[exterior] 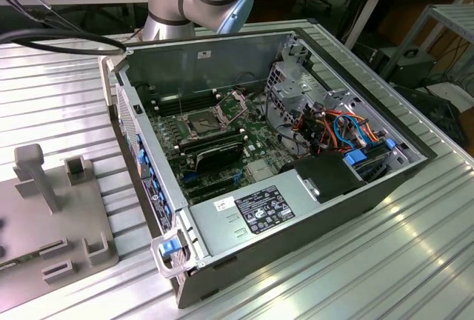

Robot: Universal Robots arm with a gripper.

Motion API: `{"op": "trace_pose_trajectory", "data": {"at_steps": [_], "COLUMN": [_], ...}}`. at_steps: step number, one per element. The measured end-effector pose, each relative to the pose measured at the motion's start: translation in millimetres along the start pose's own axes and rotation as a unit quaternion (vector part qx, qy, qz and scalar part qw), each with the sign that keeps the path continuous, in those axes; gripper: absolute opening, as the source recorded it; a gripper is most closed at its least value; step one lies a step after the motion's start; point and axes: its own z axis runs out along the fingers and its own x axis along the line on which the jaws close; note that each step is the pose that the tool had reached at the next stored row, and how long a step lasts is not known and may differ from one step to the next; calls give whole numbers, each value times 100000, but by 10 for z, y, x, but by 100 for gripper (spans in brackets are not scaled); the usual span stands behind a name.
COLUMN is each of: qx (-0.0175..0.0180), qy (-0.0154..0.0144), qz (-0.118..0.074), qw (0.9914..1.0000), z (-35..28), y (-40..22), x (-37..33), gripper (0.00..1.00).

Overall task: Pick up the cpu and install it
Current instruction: 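Pick up the cpu and move it towards the insertion slot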

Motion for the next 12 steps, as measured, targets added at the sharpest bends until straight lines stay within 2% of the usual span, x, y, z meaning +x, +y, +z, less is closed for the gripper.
{"op": "trace_pose_trajectory", "data": {"at_steps": [12], "qx": [13], "qy": [4], "qz": [2], "qw": [100000], "z": [38], "y": [-27], "x": [0], "gripper": [11]}}
